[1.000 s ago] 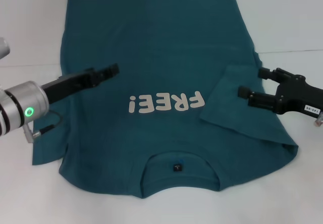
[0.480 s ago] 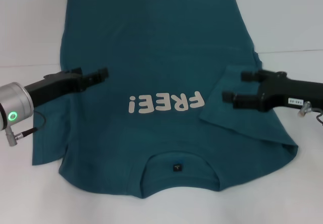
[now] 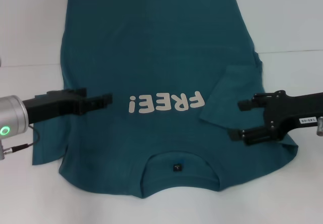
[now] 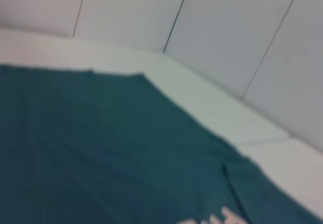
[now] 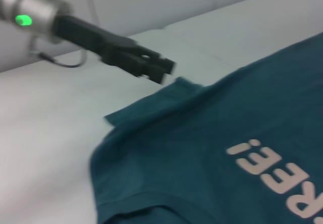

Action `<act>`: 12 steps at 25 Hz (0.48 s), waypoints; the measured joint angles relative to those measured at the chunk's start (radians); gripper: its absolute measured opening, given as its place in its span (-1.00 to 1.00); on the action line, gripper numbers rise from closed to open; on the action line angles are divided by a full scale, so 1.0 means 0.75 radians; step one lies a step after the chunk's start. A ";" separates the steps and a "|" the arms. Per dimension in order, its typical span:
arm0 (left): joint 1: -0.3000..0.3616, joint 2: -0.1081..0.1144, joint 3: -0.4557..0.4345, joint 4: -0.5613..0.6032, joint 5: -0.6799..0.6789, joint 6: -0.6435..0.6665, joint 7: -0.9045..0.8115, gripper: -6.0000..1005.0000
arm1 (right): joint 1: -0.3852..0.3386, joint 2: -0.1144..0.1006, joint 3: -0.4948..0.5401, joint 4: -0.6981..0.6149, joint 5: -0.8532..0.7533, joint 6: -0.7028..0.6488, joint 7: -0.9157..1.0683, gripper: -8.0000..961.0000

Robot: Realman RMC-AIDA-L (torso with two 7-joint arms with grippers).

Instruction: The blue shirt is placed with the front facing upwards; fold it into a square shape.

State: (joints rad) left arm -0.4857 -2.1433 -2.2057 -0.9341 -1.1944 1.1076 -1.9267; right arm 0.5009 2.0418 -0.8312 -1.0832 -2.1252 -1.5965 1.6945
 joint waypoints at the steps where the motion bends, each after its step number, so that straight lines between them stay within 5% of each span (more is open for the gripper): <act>1: 0.000 0.000 -0.001 -0.016 0.046 0.001 -0.044 0.81 | -0.006 -0.001 0.002 -0.015 0.004 -0.030 0.001 0.97; 12: 0.015 0.013 -0.015 -0.190 0.325 0.050 -0.502 0.81 | -0.030 0.057 0.068 -0.023 0.023 -0.032 -0.041 0.97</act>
State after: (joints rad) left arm -0.4745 -2.1335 -2.2171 -1.0762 -0.9508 1.1449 -2.3033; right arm 0.4782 2.0847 -0.7800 -1.1007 -2.1077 -1.6205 1.6639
